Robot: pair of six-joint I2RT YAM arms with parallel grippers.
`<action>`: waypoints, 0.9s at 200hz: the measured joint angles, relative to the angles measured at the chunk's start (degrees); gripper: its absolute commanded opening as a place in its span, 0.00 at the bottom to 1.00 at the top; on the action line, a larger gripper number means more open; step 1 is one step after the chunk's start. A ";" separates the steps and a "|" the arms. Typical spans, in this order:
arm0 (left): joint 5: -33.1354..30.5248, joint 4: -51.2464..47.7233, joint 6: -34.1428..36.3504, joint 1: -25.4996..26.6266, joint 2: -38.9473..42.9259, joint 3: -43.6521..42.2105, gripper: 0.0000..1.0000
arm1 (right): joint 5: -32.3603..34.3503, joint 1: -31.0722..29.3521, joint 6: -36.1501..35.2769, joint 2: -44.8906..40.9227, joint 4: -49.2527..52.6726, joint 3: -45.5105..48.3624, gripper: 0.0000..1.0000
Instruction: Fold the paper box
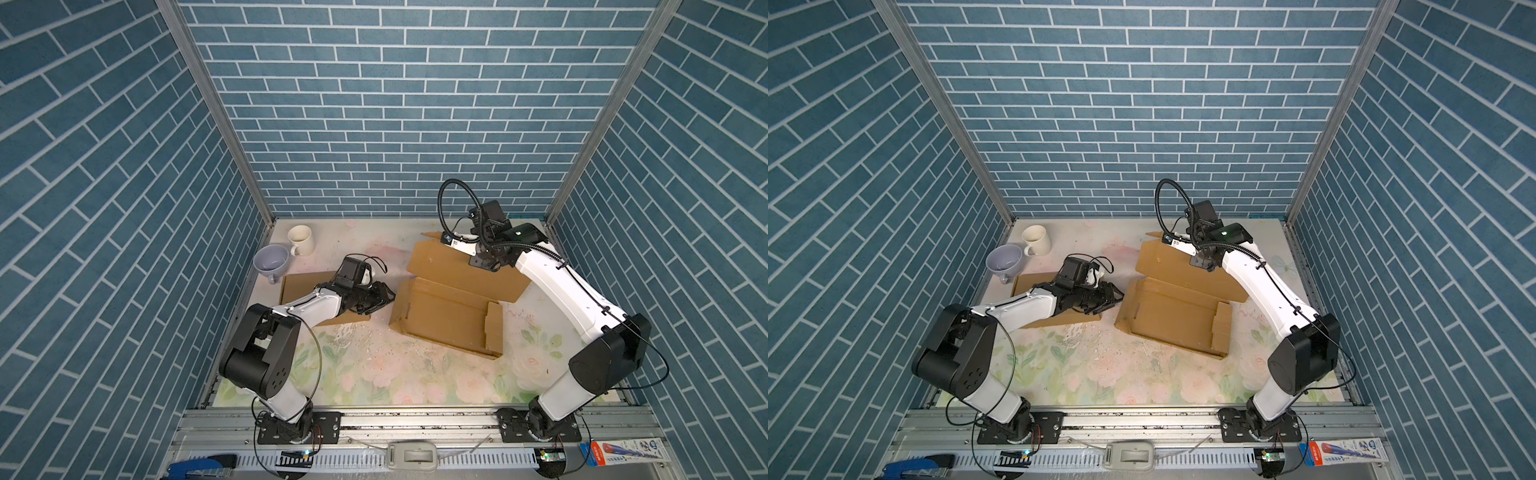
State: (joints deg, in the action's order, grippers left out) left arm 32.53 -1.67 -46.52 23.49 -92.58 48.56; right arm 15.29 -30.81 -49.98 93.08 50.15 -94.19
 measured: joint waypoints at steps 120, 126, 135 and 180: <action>-16.17 -0.76 -7.06 8.79 4.55 -1.16 0.60 | 5.14 -2.84 3.19 2.99 -1.68 -0.76 0.00; -16.02 0.57 -7.52 8.68 5.18 -2.08 0.60 | 5.25 -2.86 3.26 3.06 -1.73 -0.76 0.00; -15.37 2.91 -8.35 8.26 5.70 -3.61 0.60 | 5.31 -2.91 3.30 3.13 -1.75 -0.76 0.00; -7.91 16.04 -13.35 3.37 4.39 -11.96 0.62 | 5.53 -2.91 3.52 3.13 -2.21 -0.57 0.00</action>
State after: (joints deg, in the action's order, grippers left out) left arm 24.62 14.37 -59.88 26.85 -88.18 36.60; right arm 20.82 -33.71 -46.46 96.20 47.94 -94.76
